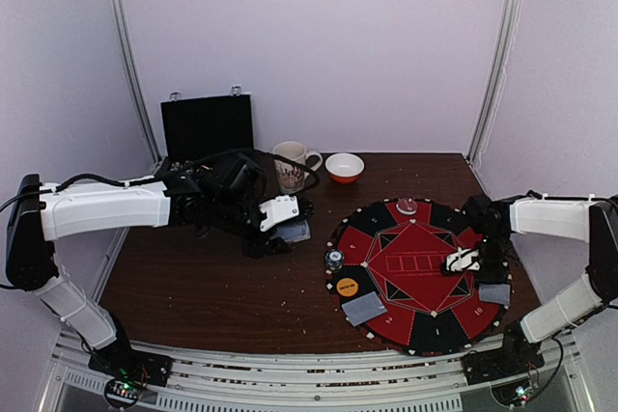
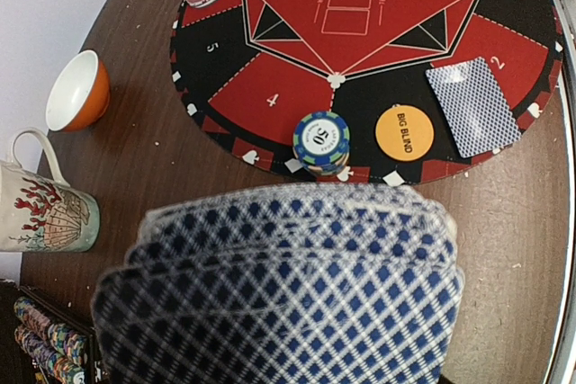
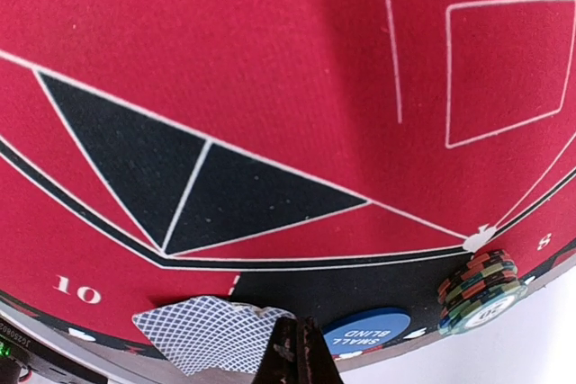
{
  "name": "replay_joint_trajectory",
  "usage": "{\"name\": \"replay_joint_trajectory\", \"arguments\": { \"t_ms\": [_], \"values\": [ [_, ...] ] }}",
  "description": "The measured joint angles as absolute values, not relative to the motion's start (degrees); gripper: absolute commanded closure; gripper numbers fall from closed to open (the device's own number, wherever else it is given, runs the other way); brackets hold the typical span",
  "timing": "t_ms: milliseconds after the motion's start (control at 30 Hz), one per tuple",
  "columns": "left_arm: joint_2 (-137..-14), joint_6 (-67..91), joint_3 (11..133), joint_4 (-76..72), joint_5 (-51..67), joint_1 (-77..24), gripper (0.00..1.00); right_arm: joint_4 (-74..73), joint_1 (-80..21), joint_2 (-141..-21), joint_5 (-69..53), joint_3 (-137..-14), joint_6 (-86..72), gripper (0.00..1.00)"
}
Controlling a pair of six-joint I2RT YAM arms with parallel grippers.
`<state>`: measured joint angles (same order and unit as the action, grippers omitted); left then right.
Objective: Distribute texas hold em gaming equipment
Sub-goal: Adjust the poker card in the small blind area.
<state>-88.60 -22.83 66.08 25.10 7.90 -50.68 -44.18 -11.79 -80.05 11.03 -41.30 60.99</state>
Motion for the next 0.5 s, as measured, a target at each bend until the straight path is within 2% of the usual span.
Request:
{"name": "replay_joint_trajectory", "arguments": {
  "t_ms": [33, 67, 167, 200, 267, 300, 367, 500],
  "values": [
    [-88.6, -22.83, 66.06, 25.1, 7.9, -50.68, 0.46, -44.12, -11.77, -80.05, 10.94, -41.3, 60.64, 1.0],
    [-88.6, -22.83, 66.06, 25.1, 7.9, -50.68, 0.46, -44.1, -11.75, -80.05, 10.81, -41.3, 60.18, 0.93],
    [-88.6, -22.85, 66.02, 25.1, 7.88, -50.68, 0.46, -43.59, -11.73, -80.01, 10.96, -41.3, 58.61, 0.57],
    [-88.6, -22.83, 66.0, 25.1, 7.86, -50.68, 0.46, -43.03, -11.73, -79.94, 11.29, -41.3, 57.93, 0.47],
    [-88.6, -22.85, 66.0, 25.1, 7.73, -50.68, 0.46, -41.95, -11.73, -79.48, 11.64, -41.58, 56.05, 0.36],
    [-88.6, -22.85, 66.0, 25.1, 7.68, -50.68, 0.46, -41.74, -11.73, -79.18, 11.75, -42.06, 54.87, 0.27],
    [-88.6, -22.87, 66.0, 25.1, 7.55, -50.68, 0.46, -41.47, -11.7, -78.5, 11.11, -45.17, 51.7, 0.02],
    [-88.6, -22.9, 65.98, 25.12, 7.29, -50.68, 0.45, -40.56, -12.16, -78.35, 6.61, -60.53, 40.73, 0.0]
  ]
}}
